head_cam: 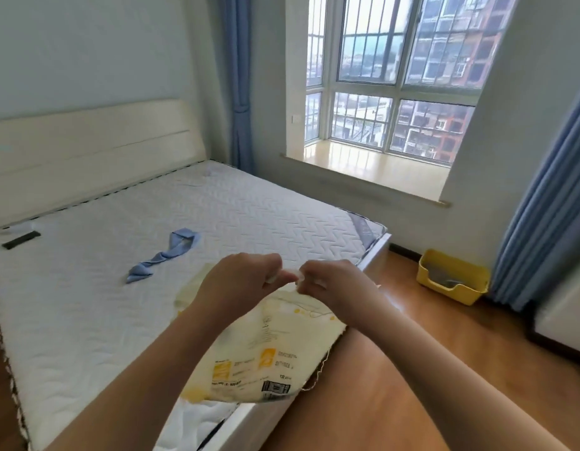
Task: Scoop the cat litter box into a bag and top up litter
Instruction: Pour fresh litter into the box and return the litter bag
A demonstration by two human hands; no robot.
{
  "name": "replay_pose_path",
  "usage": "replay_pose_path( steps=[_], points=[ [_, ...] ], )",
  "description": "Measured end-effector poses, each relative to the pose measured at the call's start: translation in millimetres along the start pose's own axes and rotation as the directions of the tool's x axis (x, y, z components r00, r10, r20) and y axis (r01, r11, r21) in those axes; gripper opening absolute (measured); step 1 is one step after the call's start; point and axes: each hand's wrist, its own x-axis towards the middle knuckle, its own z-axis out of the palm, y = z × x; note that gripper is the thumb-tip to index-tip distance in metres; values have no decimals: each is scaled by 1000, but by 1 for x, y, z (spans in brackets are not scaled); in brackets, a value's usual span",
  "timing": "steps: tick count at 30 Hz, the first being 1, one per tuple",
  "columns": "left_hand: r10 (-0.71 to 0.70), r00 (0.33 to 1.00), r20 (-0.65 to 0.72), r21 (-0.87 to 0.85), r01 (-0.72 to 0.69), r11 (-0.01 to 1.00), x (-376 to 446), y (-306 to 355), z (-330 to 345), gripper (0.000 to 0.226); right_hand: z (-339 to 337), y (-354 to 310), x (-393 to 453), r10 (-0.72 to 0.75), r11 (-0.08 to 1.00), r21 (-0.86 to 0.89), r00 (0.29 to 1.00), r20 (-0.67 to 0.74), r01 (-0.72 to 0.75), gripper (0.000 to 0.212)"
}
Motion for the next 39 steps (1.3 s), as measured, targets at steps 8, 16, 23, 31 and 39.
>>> replay_pose_path(
  steps=[8, 16, 23, 31, 39],
  points=[
    [15, 999, 39, -89, -11, 996, 106, 68, 60, 88, -65, 91, -7, 83, 963, -238, 980, -179, -125, 15],
    [202, 940, 276, -95, -183, 979, 201, 89, 110, 46, -106, 178, -4, 292, 895, -230, 891, -348, -383, 16],
    [334, 915, 228, -209, -289, 934, 284, 57, 168, 48, -146, 247, 6, 426, 843, -128, 794, -434, -522, 12],
    [308, 949, 63, -619, -205, 758, 375, 106, 239, 35, -183, 339, 4, 459, 779, -114, 685, -565, -616, 9],
    [193, 978, -82, -683, -196, 703, 472, 194, 321, 30, -232, 472, -14, 452, 775, -88, 648, -613, -625, 24]
  ],
)
